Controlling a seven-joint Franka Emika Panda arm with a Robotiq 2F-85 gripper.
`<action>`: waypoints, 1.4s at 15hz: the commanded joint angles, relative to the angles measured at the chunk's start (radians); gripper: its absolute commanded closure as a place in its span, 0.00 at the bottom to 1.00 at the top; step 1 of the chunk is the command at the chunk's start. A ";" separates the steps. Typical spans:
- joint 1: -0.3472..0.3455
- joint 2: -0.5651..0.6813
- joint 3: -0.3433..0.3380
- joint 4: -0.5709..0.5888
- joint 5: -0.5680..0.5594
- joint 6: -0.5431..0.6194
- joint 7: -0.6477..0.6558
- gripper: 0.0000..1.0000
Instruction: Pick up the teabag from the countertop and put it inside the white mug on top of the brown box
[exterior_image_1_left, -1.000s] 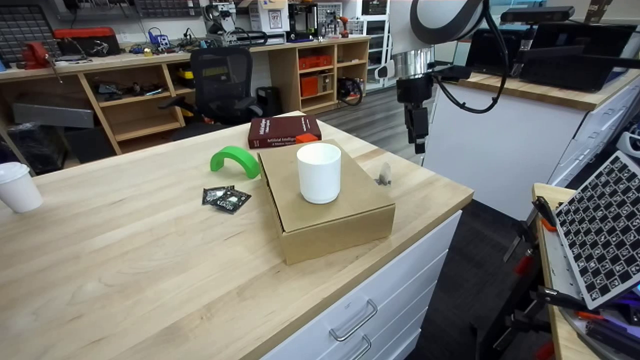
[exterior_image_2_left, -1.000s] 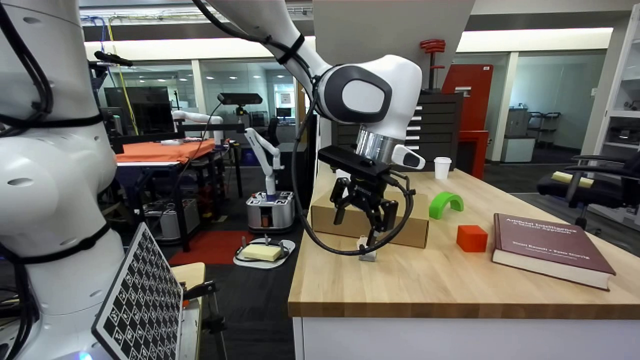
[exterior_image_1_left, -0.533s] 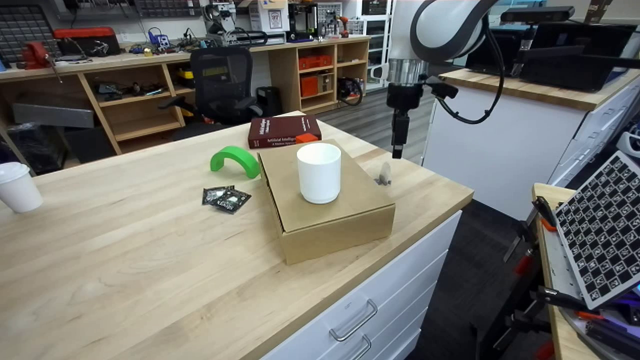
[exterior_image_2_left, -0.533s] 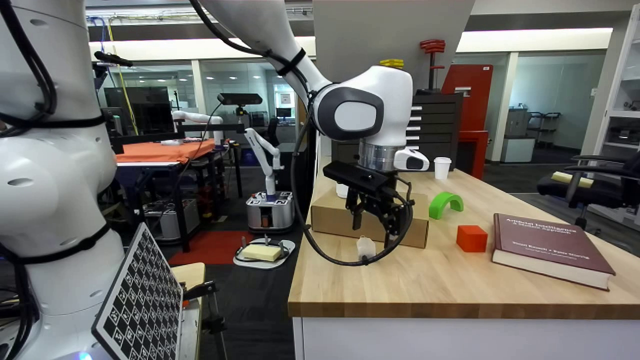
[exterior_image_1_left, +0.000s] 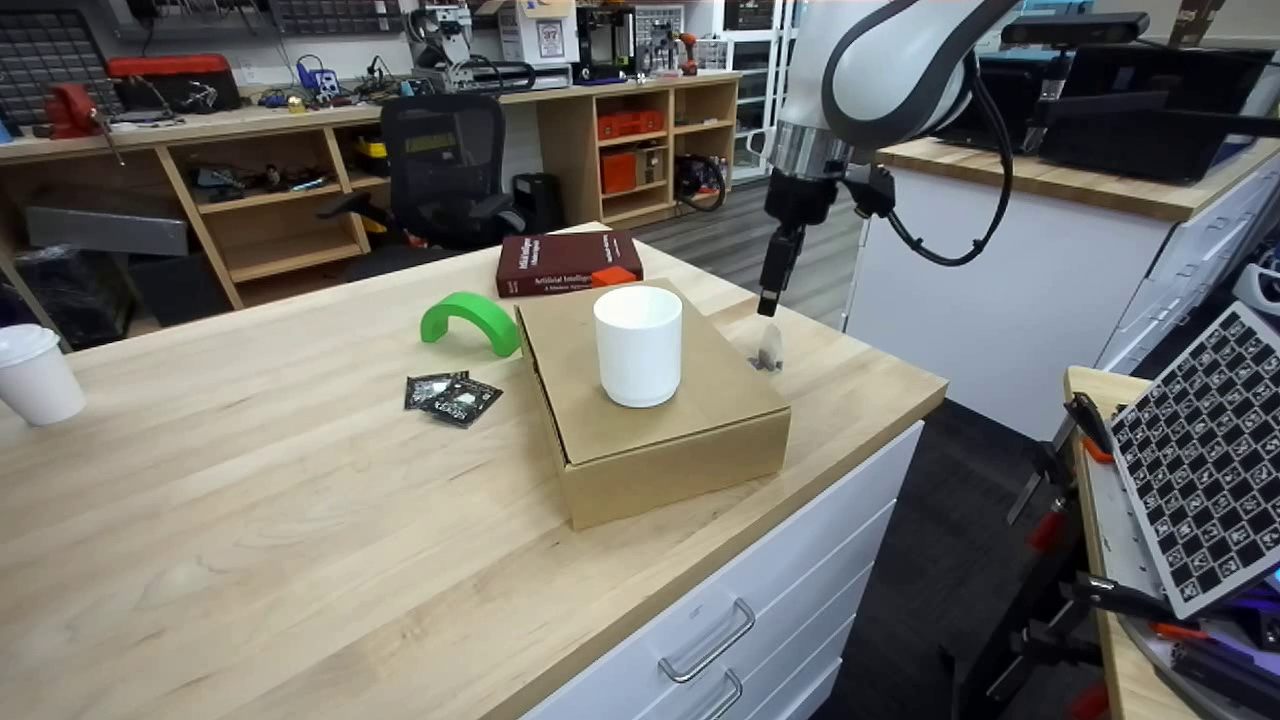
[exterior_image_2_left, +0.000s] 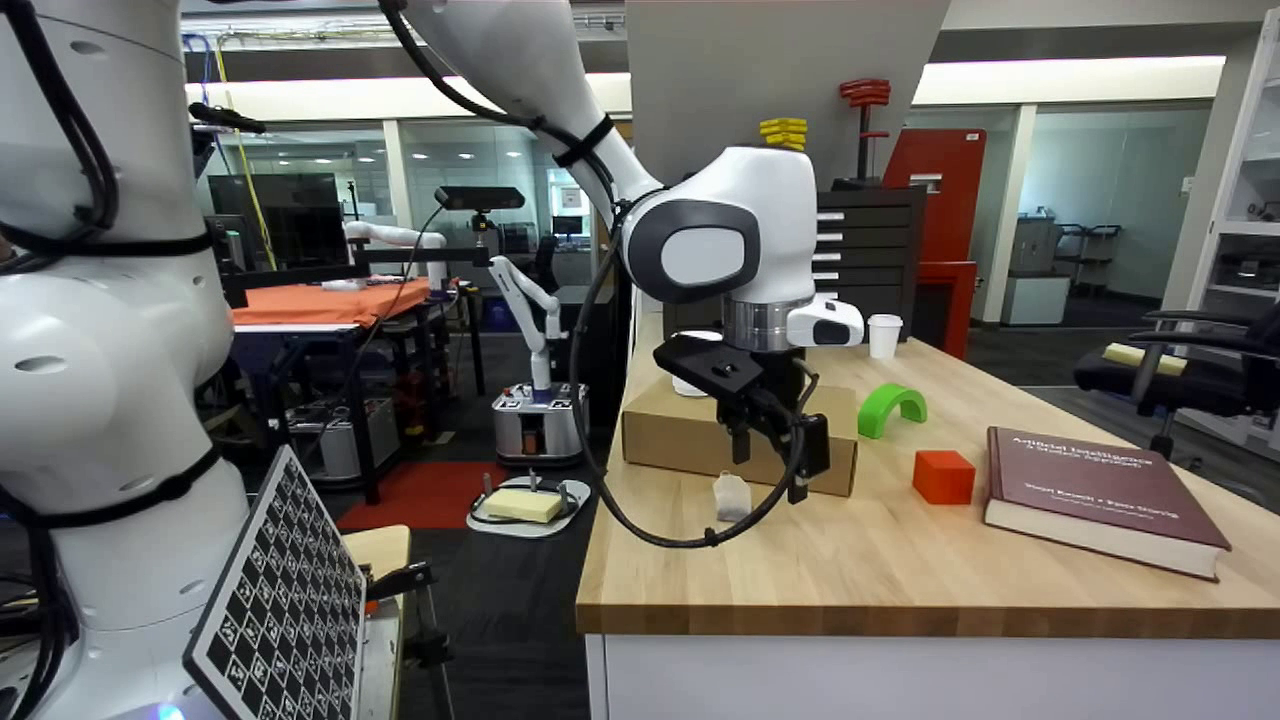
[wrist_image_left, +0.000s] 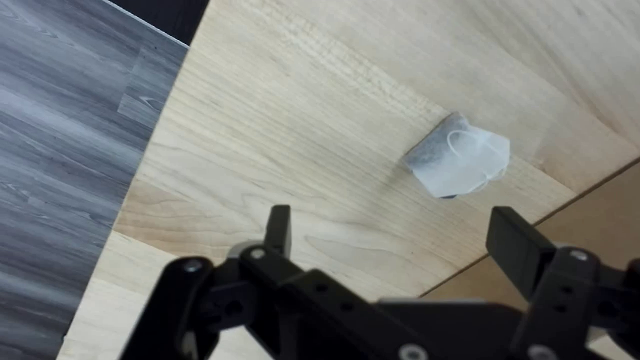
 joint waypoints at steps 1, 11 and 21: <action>-0.030 0.009 0.024 -0.017 -0.022 0.051 0.116 0.00; -0.009 0.051 0.059 -0.012 -0.022 0.027 0.256 0.00; -0.008 0.069 0.075 -0.009 -0.057 0.031 0.340 0.00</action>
